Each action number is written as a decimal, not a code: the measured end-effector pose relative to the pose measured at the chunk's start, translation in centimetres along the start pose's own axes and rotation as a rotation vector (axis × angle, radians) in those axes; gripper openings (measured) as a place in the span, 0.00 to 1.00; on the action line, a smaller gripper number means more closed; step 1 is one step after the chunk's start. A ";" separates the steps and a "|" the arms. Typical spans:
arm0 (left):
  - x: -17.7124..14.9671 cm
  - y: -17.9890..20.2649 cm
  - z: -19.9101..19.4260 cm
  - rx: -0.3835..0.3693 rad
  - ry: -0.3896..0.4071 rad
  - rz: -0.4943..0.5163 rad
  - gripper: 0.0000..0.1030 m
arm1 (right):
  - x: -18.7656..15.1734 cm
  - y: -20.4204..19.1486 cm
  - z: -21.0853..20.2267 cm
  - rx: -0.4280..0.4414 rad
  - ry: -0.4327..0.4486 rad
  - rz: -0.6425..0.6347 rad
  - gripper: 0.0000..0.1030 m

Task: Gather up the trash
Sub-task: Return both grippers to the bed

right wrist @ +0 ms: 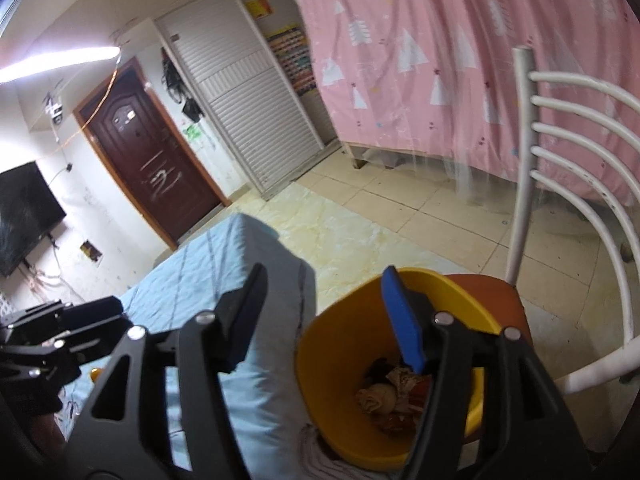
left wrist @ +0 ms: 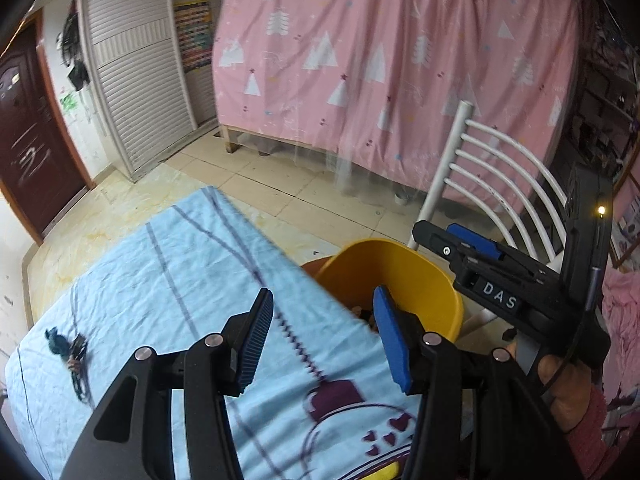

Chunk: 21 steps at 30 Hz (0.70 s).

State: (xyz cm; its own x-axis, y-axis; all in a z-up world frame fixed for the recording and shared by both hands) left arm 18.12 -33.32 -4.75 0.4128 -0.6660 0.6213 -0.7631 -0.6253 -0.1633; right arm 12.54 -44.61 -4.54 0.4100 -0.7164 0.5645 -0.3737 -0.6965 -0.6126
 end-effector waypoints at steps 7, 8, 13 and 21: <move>-1.9 -4.5 -1.9 0.043 0.018 -0.075 0.43 | -2.1 -4.6 1.4 0.033 -0.049 -0.088 0.56; -2.2 -5.0 -2.1 0.048 0.020 -0.084 0.43 | -2.3 -5.1 1.5 0.038 -0.055 -0.097 0.56; -3.8 -8.2 -3.3 0.094 0.022 -0.125 0.43 | -4.0 -7.9 2.0 0.062 -0.088 -0.158 0.56; -6.0 -13.2 -4.8 0.164 0.017 -0.189 0.43 | -7.2 -12.4 2.9 0.115 -0.157 -0.248 0.56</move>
State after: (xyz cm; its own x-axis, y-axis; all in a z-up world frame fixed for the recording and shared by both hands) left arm 23.32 -19.12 -2.62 0.5309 -0.5252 0.6650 -0.5822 -0.7963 -0.1642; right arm 16.61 -30.71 -2.67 0.6036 -0.5038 0.6179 -0.1531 -0.8338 -0.5304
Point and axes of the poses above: each gripper's, at about its wrist camera, not at the fingertips, and z roughly the way its jaws point, y to its right, x to its top, the point moved 6 cm from there along z, roughly the way its jaws point, and after that the axes turned 15 degrees about z, right-handed, at the moved point
